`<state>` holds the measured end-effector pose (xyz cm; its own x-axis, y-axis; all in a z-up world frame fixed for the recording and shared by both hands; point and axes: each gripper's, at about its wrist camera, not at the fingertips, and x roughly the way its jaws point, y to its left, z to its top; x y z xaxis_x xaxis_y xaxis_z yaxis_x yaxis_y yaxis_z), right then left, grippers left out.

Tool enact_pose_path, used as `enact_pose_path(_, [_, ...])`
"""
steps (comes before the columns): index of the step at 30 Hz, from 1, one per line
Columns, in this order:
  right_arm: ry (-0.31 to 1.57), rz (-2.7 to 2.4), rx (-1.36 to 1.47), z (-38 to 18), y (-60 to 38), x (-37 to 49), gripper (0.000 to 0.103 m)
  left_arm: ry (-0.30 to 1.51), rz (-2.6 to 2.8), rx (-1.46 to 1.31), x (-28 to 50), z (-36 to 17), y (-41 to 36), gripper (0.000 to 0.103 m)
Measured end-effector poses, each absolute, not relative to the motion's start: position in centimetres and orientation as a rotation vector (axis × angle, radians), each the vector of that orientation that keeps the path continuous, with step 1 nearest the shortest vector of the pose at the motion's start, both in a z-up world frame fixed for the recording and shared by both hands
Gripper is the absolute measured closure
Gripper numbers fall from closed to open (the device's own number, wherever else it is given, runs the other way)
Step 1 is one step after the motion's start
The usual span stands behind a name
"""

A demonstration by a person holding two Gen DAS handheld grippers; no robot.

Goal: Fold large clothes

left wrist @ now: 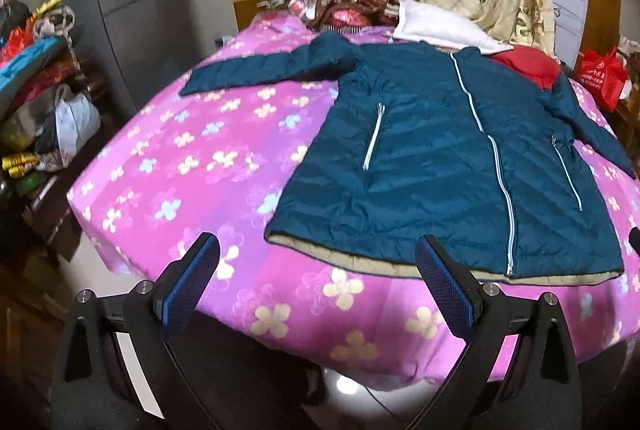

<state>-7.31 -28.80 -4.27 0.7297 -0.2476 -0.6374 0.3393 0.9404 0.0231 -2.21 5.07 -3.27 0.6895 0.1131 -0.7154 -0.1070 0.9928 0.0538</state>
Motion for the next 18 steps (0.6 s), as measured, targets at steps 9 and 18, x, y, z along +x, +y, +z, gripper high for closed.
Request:
enact_pose_path(9, [0.695, -0.308, 0.148, -4.5, -28.8, -7.1, 0.012, 0.815, 0.127, 0.01, -2.3, -2.7, 4.5, 0.004])
enact_pose_path(18, [0.702, -0.309, 0.148, -4.9, -28.9, -7.0, 0.012, 0.837, 0.119, 0.035, -1.9, -2.9, 3.6, 0.004])
